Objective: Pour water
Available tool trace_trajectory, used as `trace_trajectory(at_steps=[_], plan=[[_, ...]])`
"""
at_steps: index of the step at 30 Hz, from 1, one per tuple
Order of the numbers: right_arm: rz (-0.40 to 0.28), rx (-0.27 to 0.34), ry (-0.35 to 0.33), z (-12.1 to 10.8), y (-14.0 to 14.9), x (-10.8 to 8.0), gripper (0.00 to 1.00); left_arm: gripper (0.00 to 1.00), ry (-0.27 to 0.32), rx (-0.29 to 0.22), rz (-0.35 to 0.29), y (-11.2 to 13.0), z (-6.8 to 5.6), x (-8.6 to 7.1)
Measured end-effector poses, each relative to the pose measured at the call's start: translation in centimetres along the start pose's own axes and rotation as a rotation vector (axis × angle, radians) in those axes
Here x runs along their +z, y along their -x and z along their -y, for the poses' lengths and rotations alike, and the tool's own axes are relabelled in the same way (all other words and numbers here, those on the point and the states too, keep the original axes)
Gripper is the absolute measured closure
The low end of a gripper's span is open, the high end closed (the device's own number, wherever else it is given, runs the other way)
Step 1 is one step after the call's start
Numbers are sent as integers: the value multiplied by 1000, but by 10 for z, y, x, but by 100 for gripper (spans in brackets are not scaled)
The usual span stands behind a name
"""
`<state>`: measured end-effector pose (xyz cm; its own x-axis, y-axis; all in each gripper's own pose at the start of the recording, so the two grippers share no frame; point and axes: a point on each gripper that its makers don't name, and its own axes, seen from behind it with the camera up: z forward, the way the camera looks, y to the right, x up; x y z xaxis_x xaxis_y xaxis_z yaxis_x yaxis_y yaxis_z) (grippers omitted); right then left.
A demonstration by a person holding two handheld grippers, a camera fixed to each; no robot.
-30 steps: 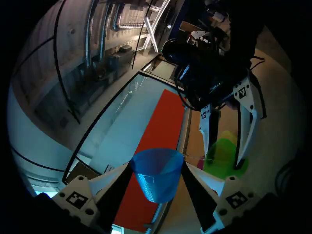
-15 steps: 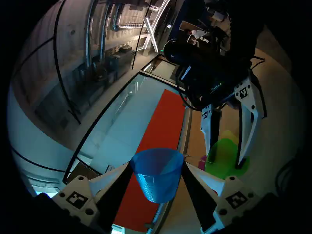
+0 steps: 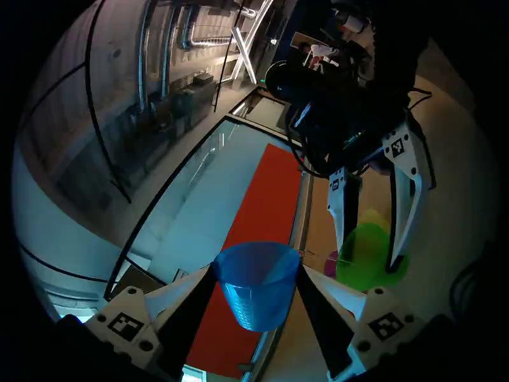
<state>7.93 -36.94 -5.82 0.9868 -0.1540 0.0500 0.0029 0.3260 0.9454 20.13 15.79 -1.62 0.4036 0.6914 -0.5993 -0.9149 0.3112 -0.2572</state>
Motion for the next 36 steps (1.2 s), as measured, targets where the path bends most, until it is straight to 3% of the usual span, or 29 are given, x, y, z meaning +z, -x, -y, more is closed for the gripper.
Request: trace_trajectory(at_steps=[36], plan=[[-7, -3, -1, 0, 3, 1, 8, 14, 2, 41, 0, -3, 3, 0]])
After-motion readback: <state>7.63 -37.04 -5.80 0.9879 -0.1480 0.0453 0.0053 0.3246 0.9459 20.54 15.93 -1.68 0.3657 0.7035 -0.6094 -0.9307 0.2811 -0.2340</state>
